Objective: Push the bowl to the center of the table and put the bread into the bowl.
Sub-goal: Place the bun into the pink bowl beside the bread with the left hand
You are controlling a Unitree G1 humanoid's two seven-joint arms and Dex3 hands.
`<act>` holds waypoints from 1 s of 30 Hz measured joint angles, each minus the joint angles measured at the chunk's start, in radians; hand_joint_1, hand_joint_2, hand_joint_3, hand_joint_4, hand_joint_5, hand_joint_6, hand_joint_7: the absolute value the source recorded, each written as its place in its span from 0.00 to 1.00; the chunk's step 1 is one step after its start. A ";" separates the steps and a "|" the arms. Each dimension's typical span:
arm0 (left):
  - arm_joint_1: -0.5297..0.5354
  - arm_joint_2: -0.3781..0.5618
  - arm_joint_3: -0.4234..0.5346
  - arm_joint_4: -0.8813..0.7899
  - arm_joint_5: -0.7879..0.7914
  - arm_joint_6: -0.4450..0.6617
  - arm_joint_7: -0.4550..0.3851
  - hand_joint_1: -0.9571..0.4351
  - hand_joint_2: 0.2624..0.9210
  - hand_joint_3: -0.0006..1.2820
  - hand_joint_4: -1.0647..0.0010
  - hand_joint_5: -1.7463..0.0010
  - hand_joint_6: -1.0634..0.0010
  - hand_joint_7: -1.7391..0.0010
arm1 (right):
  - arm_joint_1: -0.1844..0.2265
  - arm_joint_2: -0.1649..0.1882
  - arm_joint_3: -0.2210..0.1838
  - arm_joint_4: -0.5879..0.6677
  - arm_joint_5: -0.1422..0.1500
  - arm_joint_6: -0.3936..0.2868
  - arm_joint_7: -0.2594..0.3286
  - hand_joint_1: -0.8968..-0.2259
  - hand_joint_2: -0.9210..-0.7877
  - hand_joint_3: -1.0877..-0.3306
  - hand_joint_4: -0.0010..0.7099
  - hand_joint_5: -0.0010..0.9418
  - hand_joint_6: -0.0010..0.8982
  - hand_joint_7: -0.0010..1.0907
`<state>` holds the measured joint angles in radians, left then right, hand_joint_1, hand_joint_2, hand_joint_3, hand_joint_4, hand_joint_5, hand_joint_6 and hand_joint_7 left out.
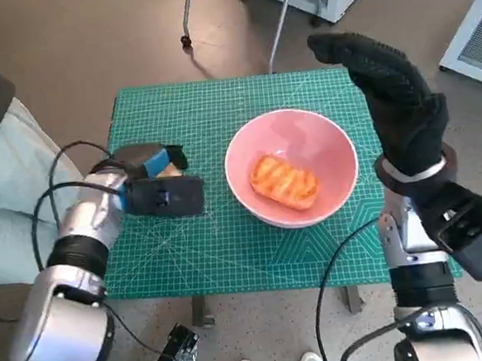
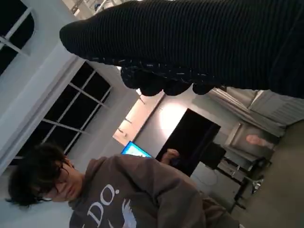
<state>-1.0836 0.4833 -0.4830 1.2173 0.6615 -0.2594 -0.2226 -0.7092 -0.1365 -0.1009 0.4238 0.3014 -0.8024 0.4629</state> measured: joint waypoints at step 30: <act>0.014 -0.132 0.116 -0.765 -0.171 -0.164 -0.001 0.69 1.00 0.11 0.45 0.29 0.47 0.26 | 0.014 0.018 0.014 -0.016 0.010 0.013 0.007 0.39 0.00 0.49 0.44 0.00 0.00 0.75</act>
<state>-1.0691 0.3509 -0.3674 0.4526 0.4906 -0.4238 -0.2240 -0.6954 -0.1186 -0.0867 0.4080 0.3116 -0.7895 0.4698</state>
